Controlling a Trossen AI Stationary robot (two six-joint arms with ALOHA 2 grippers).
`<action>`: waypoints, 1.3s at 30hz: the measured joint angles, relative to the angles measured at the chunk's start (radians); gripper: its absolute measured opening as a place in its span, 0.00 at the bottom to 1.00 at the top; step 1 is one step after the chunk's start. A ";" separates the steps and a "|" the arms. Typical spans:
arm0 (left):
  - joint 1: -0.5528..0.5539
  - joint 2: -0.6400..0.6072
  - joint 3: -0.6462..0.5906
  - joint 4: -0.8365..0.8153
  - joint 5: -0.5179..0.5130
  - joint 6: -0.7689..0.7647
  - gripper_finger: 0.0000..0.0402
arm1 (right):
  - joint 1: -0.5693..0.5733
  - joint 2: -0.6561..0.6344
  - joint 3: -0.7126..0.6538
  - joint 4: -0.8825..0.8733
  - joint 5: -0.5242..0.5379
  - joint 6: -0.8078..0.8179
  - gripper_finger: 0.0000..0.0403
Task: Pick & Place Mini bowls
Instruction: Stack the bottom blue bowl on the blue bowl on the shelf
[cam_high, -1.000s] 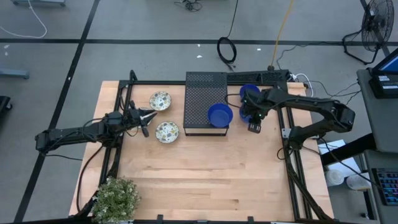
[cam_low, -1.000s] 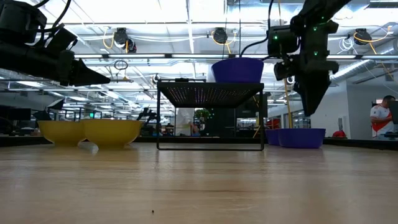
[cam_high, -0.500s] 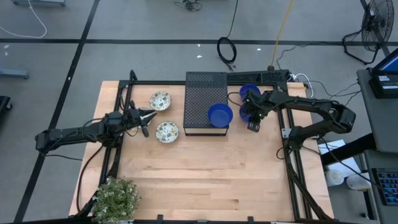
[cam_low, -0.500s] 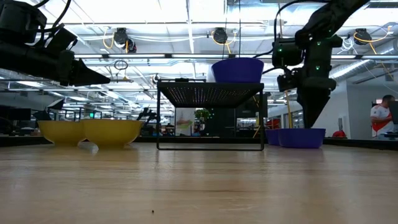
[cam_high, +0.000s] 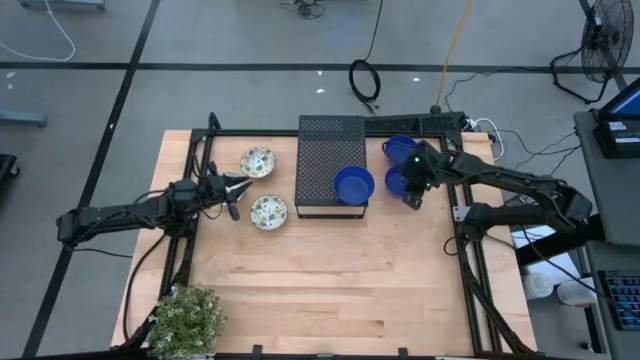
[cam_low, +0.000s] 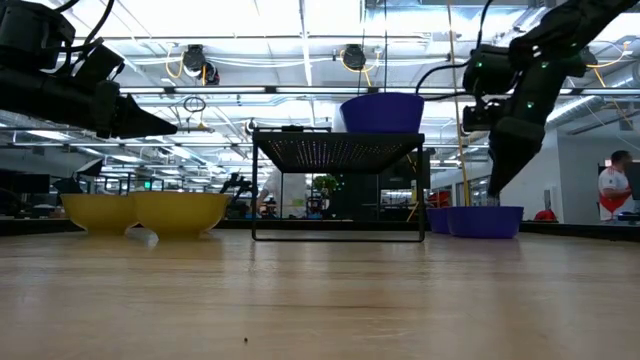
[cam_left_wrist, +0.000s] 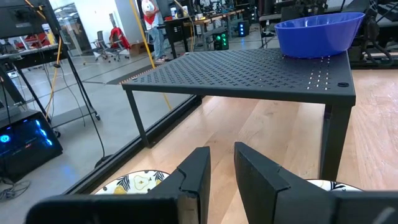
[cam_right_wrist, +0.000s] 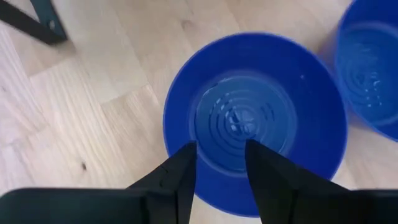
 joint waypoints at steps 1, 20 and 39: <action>0.000 0.000 0.000 0.000 0.000 0.000 0.19 | 0.000 -0.014 -0.007 0.005 0.000 0.016 0.32; 0.000 0.000 0.000 0.000 0.000 0.000 0.19 | 0.003 -0.074 -0.154 0.265 -0.134 0.227 0.32; 0.000 0.000 0.000 0.000 0.000 0.000 0.19 | 0.270 -0.074 -0.154 0.282 0.208 0.164 0.32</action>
